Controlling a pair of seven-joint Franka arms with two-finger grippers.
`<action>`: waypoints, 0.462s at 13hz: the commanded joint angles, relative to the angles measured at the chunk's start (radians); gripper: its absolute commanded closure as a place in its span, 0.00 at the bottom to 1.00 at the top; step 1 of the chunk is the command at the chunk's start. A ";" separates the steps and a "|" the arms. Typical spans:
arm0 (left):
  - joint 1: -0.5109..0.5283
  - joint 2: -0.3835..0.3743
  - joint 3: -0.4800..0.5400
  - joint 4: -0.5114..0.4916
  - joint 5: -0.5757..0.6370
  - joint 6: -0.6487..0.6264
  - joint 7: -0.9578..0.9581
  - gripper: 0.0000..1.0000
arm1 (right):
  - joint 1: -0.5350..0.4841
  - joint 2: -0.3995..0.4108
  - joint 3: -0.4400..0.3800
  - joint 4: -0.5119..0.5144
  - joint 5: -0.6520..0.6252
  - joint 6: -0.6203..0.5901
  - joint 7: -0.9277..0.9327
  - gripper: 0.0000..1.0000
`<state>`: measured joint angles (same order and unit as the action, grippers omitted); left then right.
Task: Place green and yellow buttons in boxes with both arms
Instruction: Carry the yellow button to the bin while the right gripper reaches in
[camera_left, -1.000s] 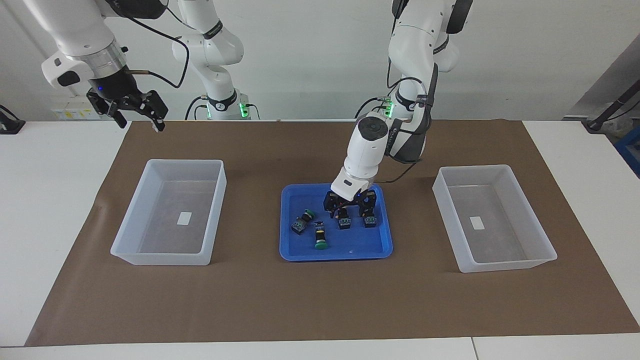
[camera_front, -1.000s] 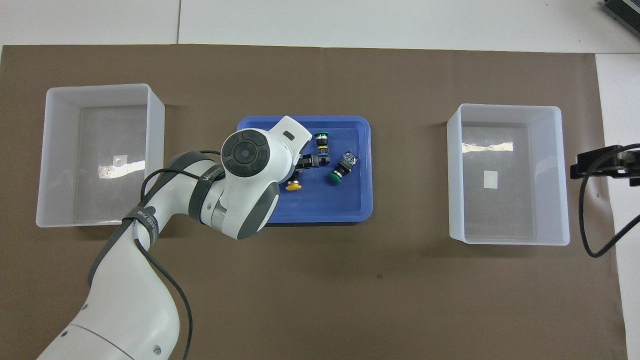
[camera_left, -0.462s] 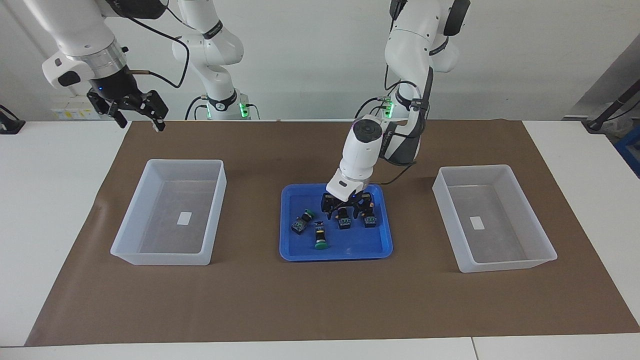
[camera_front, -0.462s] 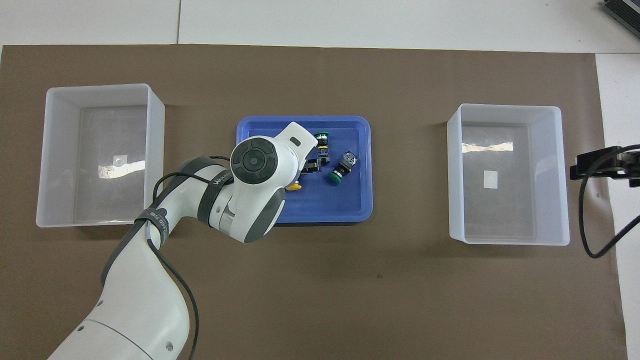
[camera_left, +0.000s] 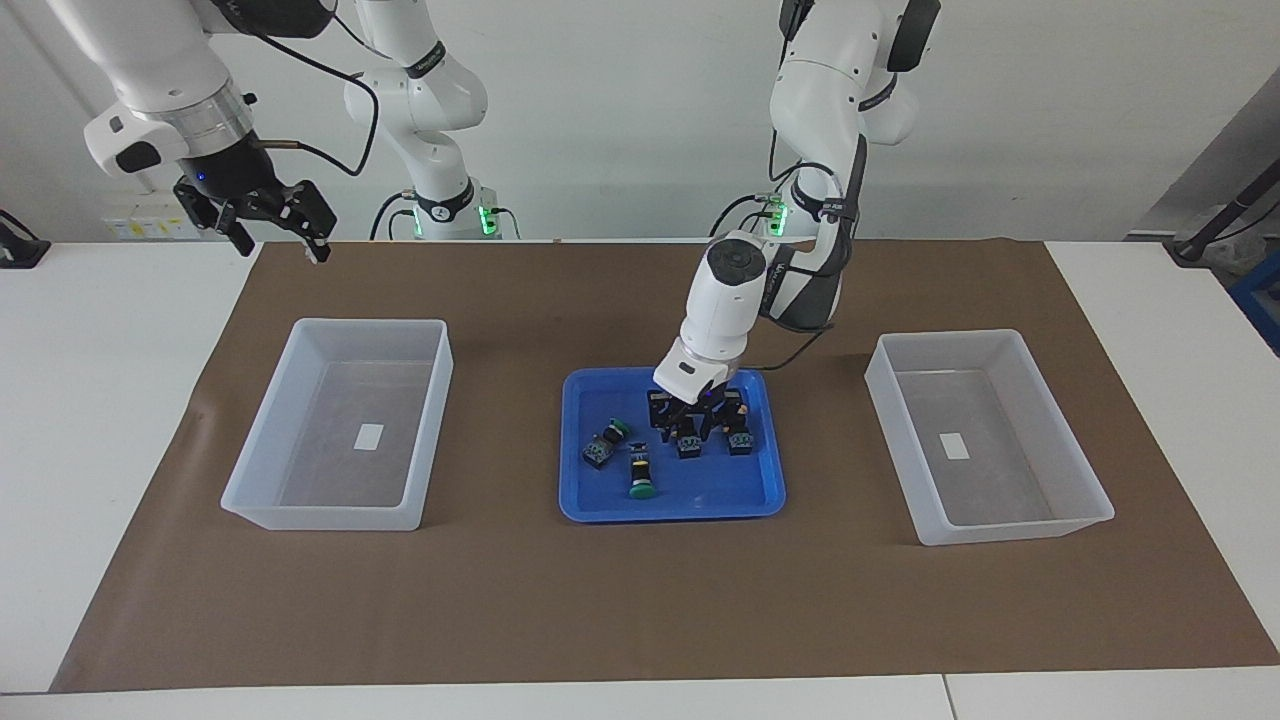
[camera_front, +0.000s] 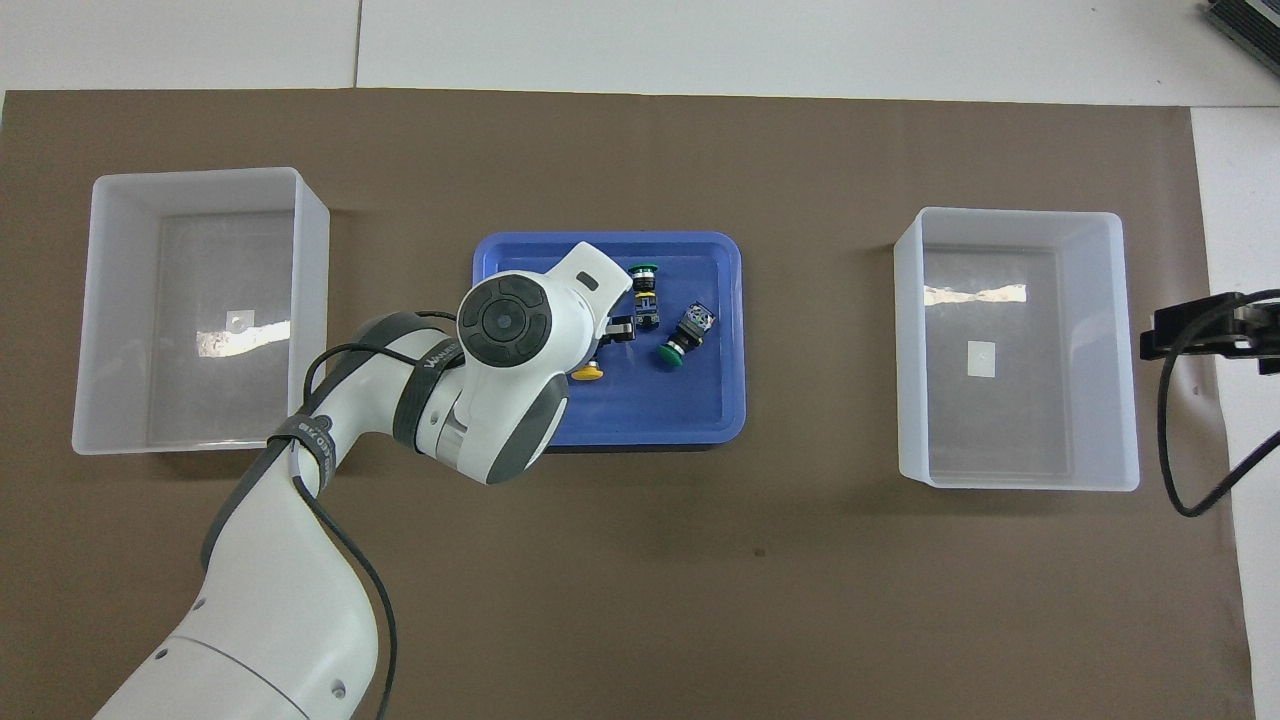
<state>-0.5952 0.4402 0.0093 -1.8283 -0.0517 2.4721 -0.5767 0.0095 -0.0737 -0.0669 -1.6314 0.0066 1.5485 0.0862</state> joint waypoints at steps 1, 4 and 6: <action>-0.005 0.000 0.008 -0.025 0.015 0.025 -0.014 0.71 | -0.009 -0.028 0.009 -0.030 0.006 -0.001 -0.020 0.00; -0.003 -0.002 0.008 -0.031 0.015 0.025 -0.011 0.93 | -0.009 -0.026 0.009 -0.027 0.006 0.004 -0.025 0.00; -0.003 -0.002 0.011 -0.026 0.015 0.009 -0.009 1.00 | -0.009 -0.026 0.009 -0.027 0.006 0.005 -0.020 0.00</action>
<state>-0.5951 0.4402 0.0108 -1.8294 -0.0516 2.4738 -0.5767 0.0095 -0.0742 -0.0668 -1.6317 0.0066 1.5485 0.0862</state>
